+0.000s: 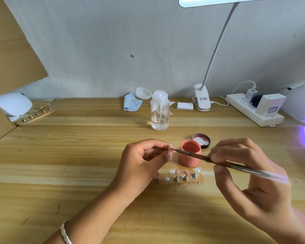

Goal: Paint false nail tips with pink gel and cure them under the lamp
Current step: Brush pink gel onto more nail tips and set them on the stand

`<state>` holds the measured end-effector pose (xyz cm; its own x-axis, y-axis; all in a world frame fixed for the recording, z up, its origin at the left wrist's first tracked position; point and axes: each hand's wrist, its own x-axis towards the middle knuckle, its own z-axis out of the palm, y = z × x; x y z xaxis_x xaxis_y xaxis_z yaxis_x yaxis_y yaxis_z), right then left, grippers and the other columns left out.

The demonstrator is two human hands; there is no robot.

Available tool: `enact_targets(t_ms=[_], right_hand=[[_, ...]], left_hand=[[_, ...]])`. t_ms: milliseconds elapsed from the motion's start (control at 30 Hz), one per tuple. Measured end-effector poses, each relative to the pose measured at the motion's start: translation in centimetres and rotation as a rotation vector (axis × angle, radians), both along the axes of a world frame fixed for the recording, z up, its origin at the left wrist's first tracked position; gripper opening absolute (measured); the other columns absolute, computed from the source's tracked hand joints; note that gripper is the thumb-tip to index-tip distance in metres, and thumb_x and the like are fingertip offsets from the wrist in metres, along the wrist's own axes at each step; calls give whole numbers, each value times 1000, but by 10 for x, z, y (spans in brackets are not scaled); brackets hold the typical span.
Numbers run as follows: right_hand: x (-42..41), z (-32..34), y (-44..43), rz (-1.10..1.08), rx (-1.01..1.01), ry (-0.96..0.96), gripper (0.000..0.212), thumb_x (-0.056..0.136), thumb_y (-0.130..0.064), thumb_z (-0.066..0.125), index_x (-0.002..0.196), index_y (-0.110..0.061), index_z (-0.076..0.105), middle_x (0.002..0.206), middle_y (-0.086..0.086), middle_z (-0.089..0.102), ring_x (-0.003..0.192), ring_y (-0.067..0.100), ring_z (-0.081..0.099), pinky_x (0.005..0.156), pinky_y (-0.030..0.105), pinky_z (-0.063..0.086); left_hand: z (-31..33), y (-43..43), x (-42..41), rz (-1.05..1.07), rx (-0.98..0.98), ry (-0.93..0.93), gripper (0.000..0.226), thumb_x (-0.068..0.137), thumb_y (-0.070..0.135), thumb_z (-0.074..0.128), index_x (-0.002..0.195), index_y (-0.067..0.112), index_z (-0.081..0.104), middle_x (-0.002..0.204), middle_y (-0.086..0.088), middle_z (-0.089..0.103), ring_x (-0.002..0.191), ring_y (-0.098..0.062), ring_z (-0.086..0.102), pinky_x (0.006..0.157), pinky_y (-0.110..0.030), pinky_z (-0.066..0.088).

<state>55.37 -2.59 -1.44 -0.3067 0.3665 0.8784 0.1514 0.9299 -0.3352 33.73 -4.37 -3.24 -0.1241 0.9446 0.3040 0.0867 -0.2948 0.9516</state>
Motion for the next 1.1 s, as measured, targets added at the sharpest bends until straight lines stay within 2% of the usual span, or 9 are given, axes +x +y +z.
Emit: enact_targets(t_ms=[133,300,533,633,700,800,900,1000,1100], right_hand=[[3,3,-4,17,-27,26,13,87,-9,57,98,-16,60,91,-5,63,90,20,66,78,27,49],[2,1,-1,-62,-39,31,16,90,-13,58,104,-21,59,96,-6,64,94,19,66,82,25,48],[1,0,-2,45,-43,21,6,99,-20,56,104,-19,59,97,-6,64,95,21,66,85,27,49],[2,0,-2,22,-76,61,8,97,-19,57,104,-19,60,98,-4,65,96,23,68,83,32,50],[2,0,-1,-39,-96,58,12,95,-19,58,106,-23,60,102,-8,65,97,18,68,85,27,49],[1,0,-1,-92,-112,39,11,98,-27,56,108,-30,58,107,-15,65,99,10,67,87,20,48],[-1,0,-1,-59,-85,21,9,98,-26,56,107,-25,59,107,-15,64,101,11,67,90,18,46],[0,0,-2,-11,-73,27,10,95,-17,58,105,-19,60,102,-10,64,97,16,67,89,22,47],[2,0,-3,21,-76,49,7,97,-19,58,104,-17,61,100,-6,66,94,22,68,84,29,50]], left_hand=[[1,1,-1,-18,-5,-17,11,80,23,78,90,19,78,91,-3,78,85,-26,74,74,-48,58],[1,0,0,-11,-15,-15,10,80,28,76,87,22,79,86,-6,78,79,-22,74,68,-59,55],[2,0,-1,-25,-31,-34,15,78,25,75,90,16,78,87,-9,77,79,-22,73,67,-58,55],[2,0,-1,-27,-46,-38,13,79,25,75,90,17,78,85,-8,77,78,-18,73,58,-35,56],[2,0,-1,-32,-47,-37,10,82,23,74,89,17,78,86,-6,78,77,-15,73,54,-20,51],[2,-1,-1,-53,-48,-34,8,85,21,73,90,16,78,88,-7,78,80,-17,74,54,-19,49],[3,-1,0,-57,-57,-43,8,85,22,74,90,17,77,85,-7,78,79,-16,74,52,-19,49],[3,-1,0,-43,-64,-73,11,82,22,74,90,16,77,82,-8,77,77,-15,74,50,-19,49],[3,-1,0,-37,-60,-70,15,81,22,74,93,12,76,83,-9,77,78,-17,74,51,-20,50]])
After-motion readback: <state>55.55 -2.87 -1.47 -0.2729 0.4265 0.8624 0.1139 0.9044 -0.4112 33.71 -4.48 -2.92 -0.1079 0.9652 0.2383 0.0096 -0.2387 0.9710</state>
